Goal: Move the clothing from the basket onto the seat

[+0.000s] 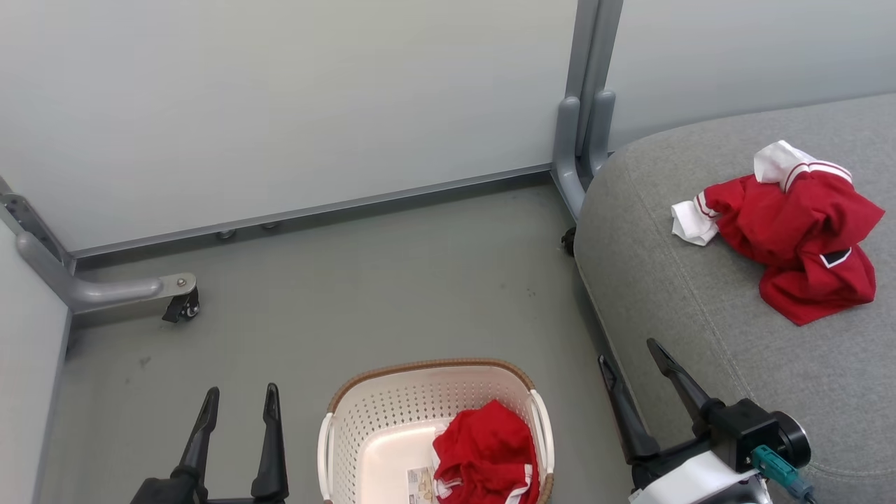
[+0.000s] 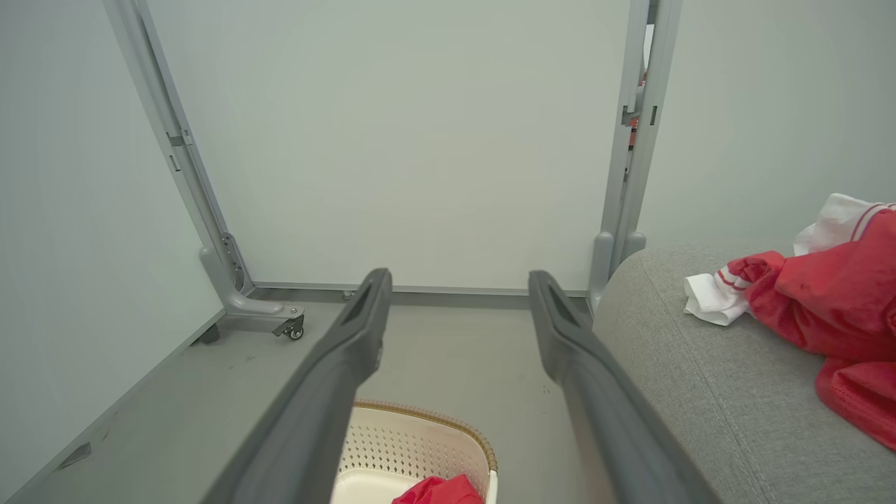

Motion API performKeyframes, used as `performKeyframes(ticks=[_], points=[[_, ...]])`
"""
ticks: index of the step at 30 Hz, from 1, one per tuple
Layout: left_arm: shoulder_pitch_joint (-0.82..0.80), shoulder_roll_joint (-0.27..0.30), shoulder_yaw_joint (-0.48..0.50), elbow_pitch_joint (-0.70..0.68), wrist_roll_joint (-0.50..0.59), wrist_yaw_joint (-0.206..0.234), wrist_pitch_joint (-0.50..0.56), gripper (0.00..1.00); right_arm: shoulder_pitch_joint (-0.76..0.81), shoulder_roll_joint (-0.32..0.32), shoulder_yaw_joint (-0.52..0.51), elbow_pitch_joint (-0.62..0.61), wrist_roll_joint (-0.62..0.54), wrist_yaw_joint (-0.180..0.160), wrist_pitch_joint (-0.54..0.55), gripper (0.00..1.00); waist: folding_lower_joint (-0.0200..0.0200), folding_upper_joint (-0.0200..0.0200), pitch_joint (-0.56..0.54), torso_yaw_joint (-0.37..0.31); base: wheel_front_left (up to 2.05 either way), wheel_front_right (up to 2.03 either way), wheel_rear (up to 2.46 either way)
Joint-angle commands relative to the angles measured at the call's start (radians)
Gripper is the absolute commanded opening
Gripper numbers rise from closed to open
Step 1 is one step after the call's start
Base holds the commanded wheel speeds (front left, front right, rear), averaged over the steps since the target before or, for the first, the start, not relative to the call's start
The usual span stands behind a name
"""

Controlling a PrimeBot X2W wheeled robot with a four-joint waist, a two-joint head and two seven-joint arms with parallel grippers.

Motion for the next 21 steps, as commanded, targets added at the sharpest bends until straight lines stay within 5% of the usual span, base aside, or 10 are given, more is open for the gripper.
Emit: performKeyframes(ticks=[1,21], points=[[0.016,0.001,0.001,0.003,-0.012,-0.005,0.0,1.0,0.018,-0.004,0.003,-0.001,-0.007,-0.001,-0.002,1.0,0.0001,0.0,-0.004,-0.002,0.0,0.0,0.0],[0.021,0.001,-0.003,0.022,0.011,0.001,0.0,1.0,0.026,-0.004,-0.035,-0.003,0.01,-0.001,-0.002,1.0,0.0001,0.0,-0.011,-0.002,0.0,0.0,0.0]])
